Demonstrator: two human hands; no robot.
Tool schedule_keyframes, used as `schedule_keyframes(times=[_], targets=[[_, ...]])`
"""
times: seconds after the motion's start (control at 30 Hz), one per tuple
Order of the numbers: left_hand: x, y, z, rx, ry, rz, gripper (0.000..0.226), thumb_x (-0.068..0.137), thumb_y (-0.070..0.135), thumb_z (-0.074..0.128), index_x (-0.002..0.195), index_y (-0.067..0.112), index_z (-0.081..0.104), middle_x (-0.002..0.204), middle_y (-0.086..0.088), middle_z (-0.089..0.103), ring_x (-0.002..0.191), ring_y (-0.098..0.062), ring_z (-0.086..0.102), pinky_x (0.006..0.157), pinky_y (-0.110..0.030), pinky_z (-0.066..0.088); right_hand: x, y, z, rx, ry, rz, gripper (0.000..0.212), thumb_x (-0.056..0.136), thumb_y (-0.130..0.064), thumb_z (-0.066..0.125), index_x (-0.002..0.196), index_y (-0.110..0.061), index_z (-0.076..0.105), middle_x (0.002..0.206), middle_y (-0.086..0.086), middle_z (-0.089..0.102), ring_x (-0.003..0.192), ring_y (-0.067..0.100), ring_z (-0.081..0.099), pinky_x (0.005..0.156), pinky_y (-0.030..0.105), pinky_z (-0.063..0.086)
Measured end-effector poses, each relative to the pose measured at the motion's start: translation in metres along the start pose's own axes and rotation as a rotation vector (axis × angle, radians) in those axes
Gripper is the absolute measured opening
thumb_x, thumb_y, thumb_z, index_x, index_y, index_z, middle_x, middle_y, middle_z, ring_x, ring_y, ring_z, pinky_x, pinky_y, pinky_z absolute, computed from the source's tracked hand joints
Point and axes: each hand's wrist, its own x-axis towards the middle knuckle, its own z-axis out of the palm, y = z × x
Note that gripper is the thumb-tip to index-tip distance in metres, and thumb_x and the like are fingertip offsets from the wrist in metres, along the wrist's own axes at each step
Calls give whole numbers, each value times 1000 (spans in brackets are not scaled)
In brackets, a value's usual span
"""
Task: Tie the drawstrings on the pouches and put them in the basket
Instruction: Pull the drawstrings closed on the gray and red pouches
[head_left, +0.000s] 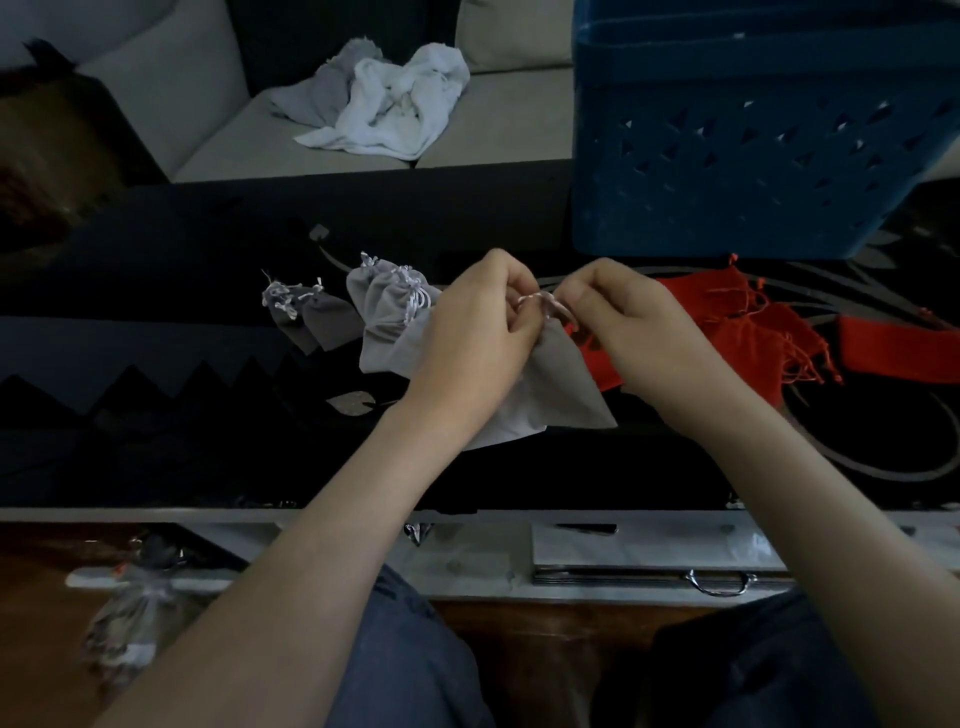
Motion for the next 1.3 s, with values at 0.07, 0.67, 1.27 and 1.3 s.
schedule_keyframes(times=[0.07, 0.67, 1.27, 1.3], targets=[[-2, 1, 0, -42, 28, 64, 12, 88, 9, 62, 87, 19, 54, 75, 10, 56, 73, -8, 55, 63, -9, 41, -1, -2, -3, 156, 16, 11, 22, 98, -9, 42, 92, -9, 63, 76, -2, 62, 69, 3, 55, 67, 21, 43], [-6, 1, 5, -20, 56, 211, 4, 87, 6, 61, 84, 7, 59, 74, -5, 60, 72, -15, 57, 66, -24, 46, -4, -2, -9, 42, 1, -69, 12, 89, -8, 60, 92, -13, 71, 84, -3, 71, 84, 10, 65, 80, 28, 51], [-6, -3, 7, 38, 21, 240, 13, 87, 6, 60, 98, 7, 66, 85, -3, 64, 76, -7, 55, 72, -15, 44, -2, 2, -11, -57, -70, -8, 13, 89, -14, 62, 91, -17, 74, 85, -3, 73, 85, 8, 66, 85, 29, 52], [-6, -3, 8, 58, 33, 257, 11, 86, 6, 60, 95, 6, 66, 85, -2, 63, 77, -5, 53, 72, -12, 42, -1, 3, -11, -88, -54, -4, 12, 89, -14, 63, 90, -16, 74, 84, -4, 72, 84, 9, 66, 84, 31, 52]])
